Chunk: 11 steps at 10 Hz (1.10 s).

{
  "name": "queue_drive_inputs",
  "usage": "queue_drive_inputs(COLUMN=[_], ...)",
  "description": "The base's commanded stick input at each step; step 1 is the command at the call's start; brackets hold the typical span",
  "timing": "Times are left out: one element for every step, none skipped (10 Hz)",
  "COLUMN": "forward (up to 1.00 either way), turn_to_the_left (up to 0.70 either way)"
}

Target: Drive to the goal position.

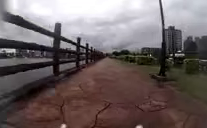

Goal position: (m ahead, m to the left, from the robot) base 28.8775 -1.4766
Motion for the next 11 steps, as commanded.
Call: queue_drive_inputs(forward=[0.85,0.85,0.85,0.85,0.85,0.85,0.85,0.85,0.85,0.85,0.85], turn_to_the_left=[-0.03,0.01,0.01,0.01,0.06,0.12,0.17,0.06,0.01,0.01,0.01])
